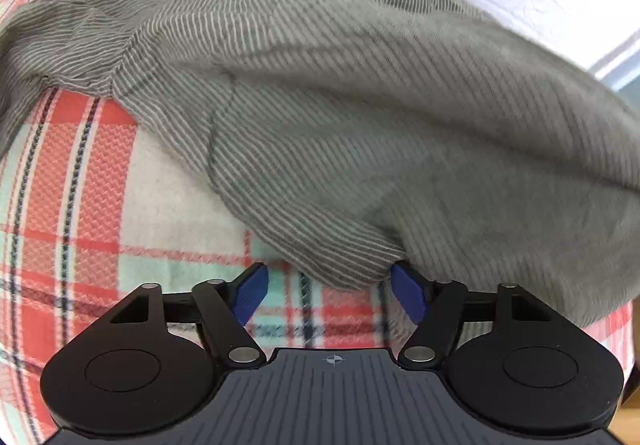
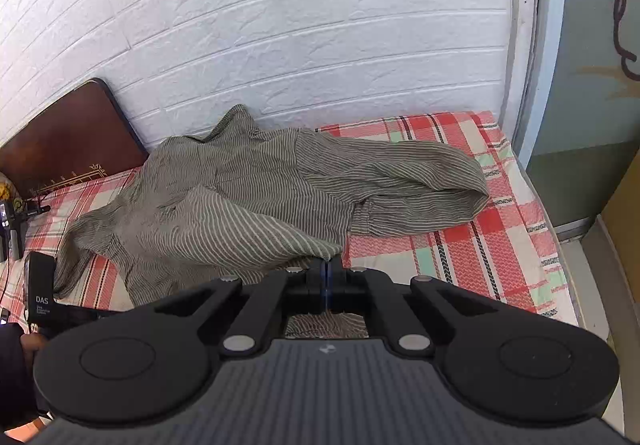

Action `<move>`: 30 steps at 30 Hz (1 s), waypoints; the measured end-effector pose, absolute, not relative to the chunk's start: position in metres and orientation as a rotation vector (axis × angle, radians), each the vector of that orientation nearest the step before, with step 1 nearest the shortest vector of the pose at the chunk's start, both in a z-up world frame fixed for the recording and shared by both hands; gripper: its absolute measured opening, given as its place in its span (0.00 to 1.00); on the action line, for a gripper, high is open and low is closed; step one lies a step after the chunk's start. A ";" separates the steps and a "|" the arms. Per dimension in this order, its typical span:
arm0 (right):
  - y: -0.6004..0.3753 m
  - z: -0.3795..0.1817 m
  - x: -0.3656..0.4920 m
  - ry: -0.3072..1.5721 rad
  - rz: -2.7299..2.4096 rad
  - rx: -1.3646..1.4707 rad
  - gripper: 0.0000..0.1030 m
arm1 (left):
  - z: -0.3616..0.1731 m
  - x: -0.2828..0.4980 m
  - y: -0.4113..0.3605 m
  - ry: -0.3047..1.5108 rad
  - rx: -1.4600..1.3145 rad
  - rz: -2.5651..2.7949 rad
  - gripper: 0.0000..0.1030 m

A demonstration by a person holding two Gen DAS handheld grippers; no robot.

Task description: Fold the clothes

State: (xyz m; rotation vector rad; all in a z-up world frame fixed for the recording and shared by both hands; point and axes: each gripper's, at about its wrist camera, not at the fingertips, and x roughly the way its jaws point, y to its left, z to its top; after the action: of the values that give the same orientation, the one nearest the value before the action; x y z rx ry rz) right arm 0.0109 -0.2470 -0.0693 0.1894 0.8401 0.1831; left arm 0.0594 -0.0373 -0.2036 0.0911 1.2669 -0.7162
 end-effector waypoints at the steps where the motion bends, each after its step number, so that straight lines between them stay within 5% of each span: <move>1: -0.247 -0.070 0.011 0.841 0.182 0.190 0.01 | -0.203 0.060 -0.038 1.264 0.075 -0.712 0.15; 2: -0.247 -0.070 0.012 0.842 0.182 0.190 0.01 | -0.200 0.061 -0.038 1.251 0.075 -0.702 0.05; 4: -0.246 -0.069 0.012 0.840 0.183 0.187 0.01 | -0.194 0.061 -0.039 1.225 0.075 -0.684 0.02; 13: -0.247 -0.056 0.018 0.788 0.189 0.175 0.01 | -0.110 0.075 0.014 0.957 0.077 -0.674 0.00; 20: -0.224 -0.064 0.044 0.797 0.249 0.141 0.01 | -0.092 0.100 0.040 0.913 0.102 -0.615 0.02; 23: -0.209 -0.094 0.068 0.868 0.232 0.137 0.01 | -0.116 0.110 0.035 0.974 0.182 -0.562 0.17; 24: -0.206 -0.107 0.076 0.896 0.215 0.136 0.01 | -0.125 0.113 0.032 0.994 0.211 -0.539 0.37; 29: -0.199 -0.159 0.099 1.022 0.140 0.175 0.07 | -0.156 0.116 0.032 1.040 0.322 -0.477 0.48; 30: -0.201 -0.161 0.098 1.022 0.120 0.183 0.20 | -0.155 0.113 0.035 1.037 0.335 -0.486 0.53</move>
State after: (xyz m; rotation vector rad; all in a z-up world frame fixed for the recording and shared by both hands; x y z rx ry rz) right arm 0.0977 -0.2011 -0.1612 0.1832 1.0216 0.1195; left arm 0.1133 0.0348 -0.1554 0.3353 1.0369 -0.4863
